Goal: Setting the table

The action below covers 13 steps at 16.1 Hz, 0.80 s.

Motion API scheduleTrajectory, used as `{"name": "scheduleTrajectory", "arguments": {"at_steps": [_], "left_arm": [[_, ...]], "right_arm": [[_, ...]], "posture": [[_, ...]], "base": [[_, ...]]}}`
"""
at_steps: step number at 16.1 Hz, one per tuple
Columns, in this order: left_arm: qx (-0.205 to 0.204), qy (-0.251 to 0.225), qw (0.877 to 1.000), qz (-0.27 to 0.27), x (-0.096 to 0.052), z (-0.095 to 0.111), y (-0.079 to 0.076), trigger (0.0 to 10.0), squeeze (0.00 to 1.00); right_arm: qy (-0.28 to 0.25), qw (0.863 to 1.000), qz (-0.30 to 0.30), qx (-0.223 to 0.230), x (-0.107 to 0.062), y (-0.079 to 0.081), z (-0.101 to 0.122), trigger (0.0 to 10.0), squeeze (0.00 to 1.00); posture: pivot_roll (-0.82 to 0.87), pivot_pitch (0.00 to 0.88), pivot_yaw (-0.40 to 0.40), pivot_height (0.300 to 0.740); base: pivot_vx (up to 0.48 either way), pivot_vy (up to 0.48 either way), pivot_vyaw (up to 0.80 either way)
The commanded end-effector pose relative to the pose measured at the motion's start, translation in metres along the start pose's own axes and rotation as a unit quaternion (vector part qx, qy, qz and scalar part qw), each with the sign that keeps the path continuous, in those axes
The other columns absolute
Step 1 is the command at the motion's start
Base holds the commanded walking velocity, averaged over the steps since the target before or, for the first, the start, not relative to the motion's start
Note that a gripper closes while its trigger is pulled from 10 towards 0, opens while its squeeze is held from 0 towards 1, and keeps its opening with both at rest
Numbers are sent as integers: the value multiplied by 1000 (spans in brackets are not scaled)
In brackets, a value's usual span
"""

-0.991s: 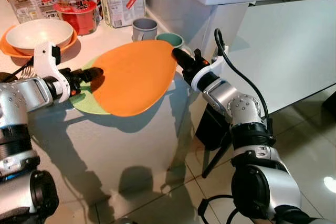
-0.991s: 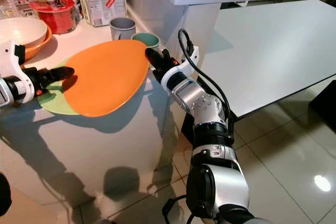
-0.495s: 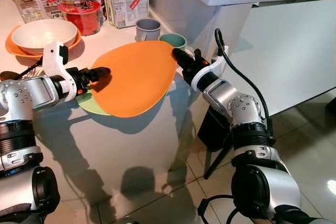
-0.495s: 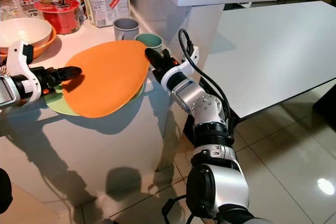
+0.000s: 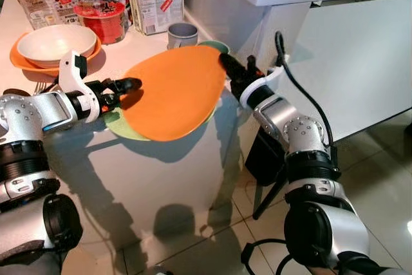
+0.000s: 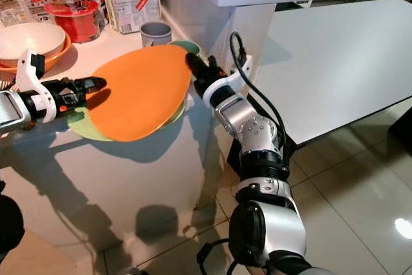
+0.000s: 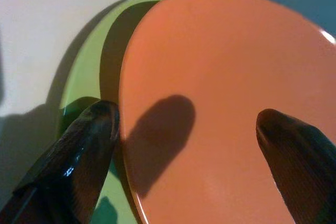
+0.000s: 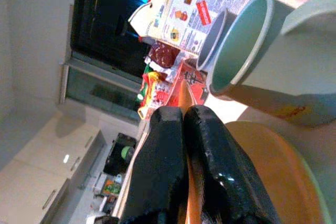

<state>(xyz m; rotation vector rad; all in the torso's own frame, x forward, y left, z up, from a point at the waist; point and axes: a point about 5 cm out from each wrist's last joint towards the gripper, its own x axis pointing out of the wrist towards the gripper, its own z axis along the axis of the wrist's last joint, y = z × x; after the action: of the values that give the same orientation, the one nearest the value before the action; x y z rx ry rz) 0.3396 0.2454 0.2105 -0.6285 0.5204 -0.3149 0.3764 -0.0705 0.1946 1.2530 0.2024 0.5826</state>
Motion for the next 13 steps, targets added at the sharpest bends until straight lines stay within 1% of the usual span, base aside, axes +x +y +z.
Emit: {"name": "scheduleTrajectory", "arguments": {"at_steps": [1,2,4,5,6,7,8,9,11,12,13], "left_arm": [[-33,27,998,-52,13,-9,-13,5412,0],[-51,21,997,-59,13,-9,-13,4392,0],[-62,16,996,-64,13,-9,-12,4549,0],[-79,3,994,-79,11,-6,-13,4627,0],[-84,-7,992,-93,9,-4,-14,4863,0],[-77,-8,992,-99,8,-4,-15,6706,0],[-72,-13,992,-107,6,-3,-16,7333,0],[-63,-14,991,-120,4,-3,-19,9804,0],[-48,-12,987,-155,1,-6,-26,10000,0],[-44,-11,986,-160,0,-6,-28,10000,0],[-30,-6,983,-179,-2,-10,-32,10000,0]], "right_arm": [[18,999,27,10,8,13,-10,0,0],[16,999,27,11,8,13,-10,0,0],[16,999,26,11,8,13,-10,0,0],[16,999,26,12,9,13,-12,0,0],[16,999,26,12,9,13,-12,0,0],[16,999,26,12,9,13,-13,0,0],[17,999,26,12,9,13,-13,0,0],[17,999,26,12,9,13,-13,0,0],[19,999,26,12,10,13,-14,0,0],[19,999,26,12,10,14,-14,0,0],[20,999,27,12,10,14,-14,0,0]], "posture": [[-3,0,-32,740],[-2,0,-32,740],[-2,0,-32,740],[-2,0,-32,740],[-1,0,-30,740],[0,0,-31,740],[0,0,-33,740],[1,0,-34,740],[3,0,-39,740],[3,0,-39,740],[3,0,-41,740]], "base": [[0,0,0],[0,0,0],[0,0,0],[0,0,0],[0,0,0],[0,0,0],[0,0,0],[0,0,0],[0,0,0],[0,0,0],[0,0,0]]}}
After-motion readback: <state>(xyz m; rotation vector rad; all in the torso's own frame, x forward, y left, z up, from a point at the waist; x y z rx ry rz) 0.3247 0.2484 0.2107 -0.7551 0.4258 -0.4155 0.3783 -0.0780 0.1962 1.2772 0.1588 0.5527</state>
